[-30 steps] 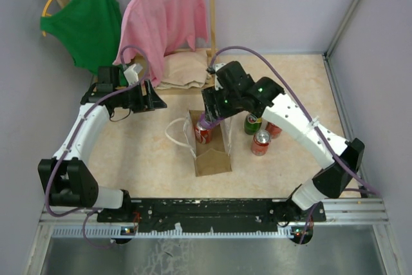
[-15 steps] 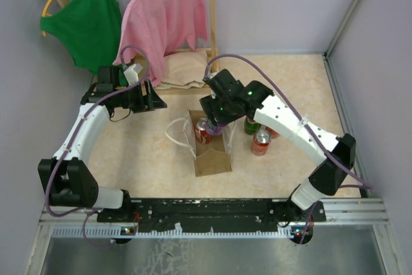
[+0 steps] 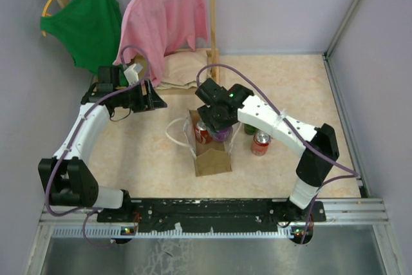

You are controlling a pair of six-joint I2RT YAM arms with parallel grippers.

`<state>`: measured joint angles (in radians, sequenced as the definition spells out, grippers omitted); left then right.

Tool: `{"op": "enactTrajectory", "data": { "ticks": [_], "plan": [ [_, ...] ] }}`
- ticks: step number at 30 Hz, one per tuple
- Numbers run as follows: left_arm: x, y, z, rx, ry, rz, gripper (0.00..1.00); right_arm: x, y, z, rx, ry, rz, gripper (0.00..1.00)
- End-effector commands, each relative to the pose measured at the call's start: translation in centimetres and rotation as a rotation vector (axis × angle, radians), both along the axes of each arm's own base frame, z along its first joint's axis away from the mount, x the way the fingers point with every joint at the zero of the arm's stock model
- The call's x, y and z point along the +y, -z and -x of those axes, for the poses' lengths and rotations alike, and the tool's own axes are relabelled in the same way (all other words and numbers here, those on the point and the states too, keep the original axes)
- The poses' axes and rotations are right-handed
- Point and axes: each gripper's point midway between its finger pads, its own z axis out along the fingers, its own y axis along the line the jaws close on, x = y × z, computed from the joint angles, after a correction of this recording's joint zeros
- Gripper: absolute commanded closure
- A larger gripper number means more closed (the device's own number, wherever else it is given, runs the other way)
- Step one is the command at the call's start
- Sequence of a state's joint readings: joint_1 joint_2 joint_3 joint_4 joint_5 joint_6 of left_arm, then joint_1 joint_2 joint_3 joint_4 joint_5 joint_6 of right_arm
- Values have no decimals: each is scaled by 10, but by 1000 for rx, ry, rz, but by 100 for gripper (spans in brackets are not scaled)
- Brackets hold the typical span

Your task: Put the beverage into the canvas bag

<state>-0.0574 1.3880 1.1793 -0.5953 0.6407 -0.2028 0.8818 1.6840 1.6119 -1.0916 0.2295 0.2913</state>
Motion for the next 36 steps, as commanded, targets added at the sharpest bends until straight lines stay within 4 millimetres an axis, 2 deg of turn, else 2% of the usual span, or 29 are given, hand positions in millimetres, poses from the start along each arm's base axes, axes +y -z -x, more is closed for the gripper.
{"op": "enactTrajectory", "data": {
  "ticks": [1, 10, 20, 29, 36],
  "plan": [
    [-4, -8, -7, -42, 21, 9, 23, 16, -18, -19, -95, -1, -58, 100],
    [-4, -8, -7, -43, 22, 8, 23, 25, 10, -17, -54, -2, -76, 100],
    [-4, -8, -7, -39, 22, 9, 23, 23, 37, -12, -20, -4, -56, 100],
    [-4, -9, -7, -41, 22, 9, 23, 23, 70, -11, 9, -3, -32, 100],
    [-4, -9, -7, -41, 24, 9, 23, 25, 81, -13, 11, 4, -33, 100]
  ]
}}
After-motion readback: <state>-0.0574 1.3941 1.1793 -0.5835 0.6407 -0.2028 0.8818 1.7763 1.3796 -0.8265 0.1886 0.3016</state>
